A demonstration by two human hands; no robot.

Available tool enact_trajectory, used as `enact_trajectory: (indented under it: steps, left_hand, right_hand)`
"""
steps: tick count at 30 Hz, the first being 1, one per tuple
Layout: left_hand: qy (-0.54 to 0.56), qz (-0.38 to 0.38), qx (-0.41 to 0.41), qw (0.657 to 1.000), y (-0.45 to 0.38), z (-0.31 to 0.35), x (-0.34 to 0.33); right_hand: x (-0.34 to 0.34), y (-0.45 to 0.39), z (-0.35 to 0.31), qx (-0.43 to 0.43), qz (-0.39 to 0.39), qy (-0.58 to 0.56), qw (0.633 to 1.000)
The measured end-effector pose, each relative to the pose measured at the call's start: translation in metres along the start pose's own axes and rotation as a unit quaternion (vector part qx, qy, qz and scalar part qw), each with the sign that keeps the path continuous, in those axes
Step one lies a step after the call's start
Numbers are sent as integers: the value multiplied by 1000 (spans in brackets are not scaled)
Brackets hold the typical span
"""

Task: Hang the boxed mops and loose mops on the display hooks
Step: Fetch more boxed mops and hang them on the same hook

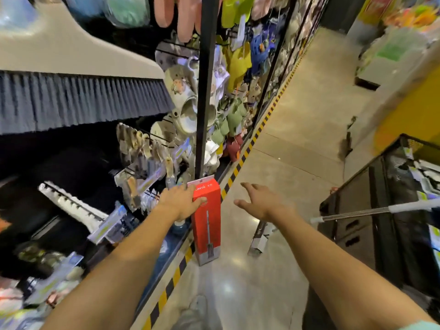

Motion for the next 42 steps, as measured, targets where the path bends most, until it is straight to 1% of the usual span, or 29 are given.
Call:
enact_trajectory:
  steps: [4,8,13,16,20,24,28,33,36,38,42]
  left_hand:
    - [31,-20,3,999,-45,-6,-12]
    - [68,-41,31,996,-79,-22,-37]
    - [114,-58,92,987,-108,-36,-69]
    - [149,-58,140,977,-118,-36,-87]
    - [192,-56,166,966,-134,-28,-112]
    - [273,-18,216,937,-154,-33,-138]
    - [355,23,219,908,-177,-33,-167]
    - [466,95,244,845,-190,-43,-216]
    - [492,131,257,821,-193,-54,-247]
    - [505,155,239,815,-198,-55,-260]
    - [501,196,187,822,-209,-58,-279]
  right_hand:
    - [-6,-51,13,-6,-23,-12,1000]
    - [-17,-102,20,1,-45,-16,999]
    - [-44,-156,19,66,-73,10,995]
    - [-68,-181,25,87,-109,6,990]
    - [-98,-214,37,114,-130,2,985]
    - [-128,-242,48,131,-153,-39,979]
    - [-164,-277,55,126,-150,-84,977]
    - [-216,-315,58,97,-139,-186,968]
    - [-239,-329,54,107,-121,-265,950]
    - [-250,-336,52,116,-105,-317,936]
    - [-274,-343,46,149,-87,-379,909]
Point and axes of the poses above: each hand's wrist, its own y-axis away from the middle knuckle, its own x-axis out of the back of the hand, z = x × y, the point moved 10 cm from there along -y, towards the middle knuckle, and after that the axes turned 7 degrees about z, right-handed, at the moved point
